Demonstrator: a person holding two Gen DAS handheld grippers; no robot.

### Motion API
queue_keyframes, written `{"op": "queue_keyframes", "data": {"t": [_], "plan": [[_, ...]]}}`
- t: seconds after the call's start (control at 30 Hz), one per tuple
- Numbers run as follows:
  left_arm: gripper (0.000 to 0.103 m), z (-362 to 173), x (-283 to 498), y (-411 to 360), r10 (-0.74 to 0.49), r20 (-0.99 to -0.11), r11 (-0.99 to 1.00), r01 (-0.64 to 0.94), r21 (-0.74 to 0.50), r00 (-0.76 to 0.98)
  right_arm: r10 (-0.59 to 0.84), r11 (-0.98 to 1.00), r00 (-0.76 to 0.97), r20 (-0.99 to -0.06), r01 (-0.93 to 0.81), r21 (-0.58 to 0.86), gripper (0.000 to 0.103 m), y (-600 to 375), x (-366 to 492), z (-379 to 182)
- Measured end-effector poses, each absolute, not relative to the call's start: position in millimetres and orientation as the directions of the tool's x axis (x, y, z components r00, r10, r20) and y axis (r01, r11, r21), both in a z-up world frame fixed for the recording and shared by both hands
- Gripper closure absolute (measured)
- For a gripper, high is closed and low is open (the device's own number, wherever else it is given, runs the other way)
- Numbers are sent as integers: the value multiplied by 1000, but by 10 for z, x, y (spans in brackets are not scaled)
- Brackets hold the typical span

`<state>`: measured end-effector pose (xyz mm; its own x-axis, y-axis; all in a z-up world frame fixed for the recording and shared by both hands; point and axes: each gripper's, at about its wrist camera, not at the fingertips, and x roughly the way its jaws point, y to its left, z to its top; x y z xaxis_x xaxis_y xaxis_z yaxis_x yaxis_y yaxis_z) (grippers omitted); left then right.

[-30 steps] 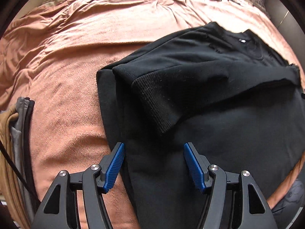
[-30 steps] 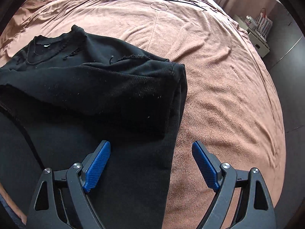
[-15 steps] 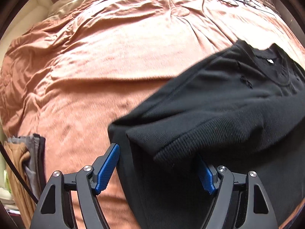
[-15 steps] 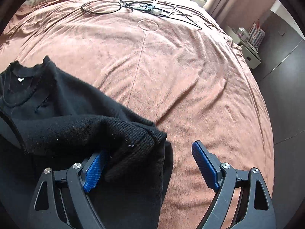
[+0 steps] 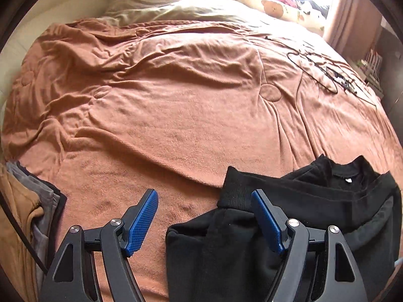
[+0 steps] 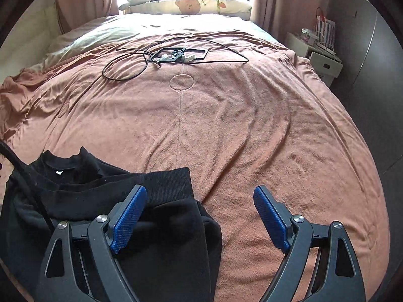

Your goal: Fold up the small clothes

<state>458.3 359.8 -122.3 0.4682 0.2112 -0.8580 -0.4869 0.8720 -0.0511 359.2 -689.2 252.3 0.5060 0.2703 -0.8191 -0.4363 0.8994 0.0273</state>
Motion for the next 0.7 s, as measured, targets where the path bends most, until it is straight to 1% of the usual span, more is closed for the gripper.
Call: {"op": "queue_keyframes", "data": {"t": [0.13, 0.17, 0.23, 0.33, 0.4, 0.57, 0.63, 0.67, 0.7], "plan": [[25, -1248, 4548, 3618, 167, -867, 881, -467, -83, 470, 313, 883, 441, -841, -462, 86, 18, -7013, 3596, 2421], [25, -1277, 4549, 3603, 149, -870, 884, -457, -95, 470, 329, 873, 424, -844, -477, 100, 20, -7000, 3596, 2399], [27, -1370, 4577, 3580, 114, -880, 888, -445, -119, 462, 351, 856, 385, -854, -502, 125, 29, -6963, 3647, 2324], [32, -1538, 4657, 3570, 78, -893, 884, -446, -144, 443, 360, 838, 340, -869, -527, 141, 35, -6861, 3780, 2234], [38, -1650, 4720, 3590, 47, -898, 876, -451, -174, 437, 355, 833, 326, -876, -535, 138, 38, -6773, 3883, 2162], [45, -1859, 4883, 3628, -7, -903, 866, -449, -221, 430, 392, 838, 270, -879, -500, 219, 39, -6704, 4174, 1975], [51, -1909, 4928, 3655, -39, -897, 855, -450, -258, 440, 424, 834, 242, -873, -480, 272, 62, -6696, 4289, 1895], [55, -1916, 4945, 3665, -56, -892, 851, -447, -278, 448, 431, 835, 233, -872, -470, 287, 64, -6693, 4318, 1866], [58, -1922, 4966, 3665, -66, -888, 848, -443, -291, 456, 430, 838, 238, -871, -465, 287, 73, -6690, 4337, 1852]]}}
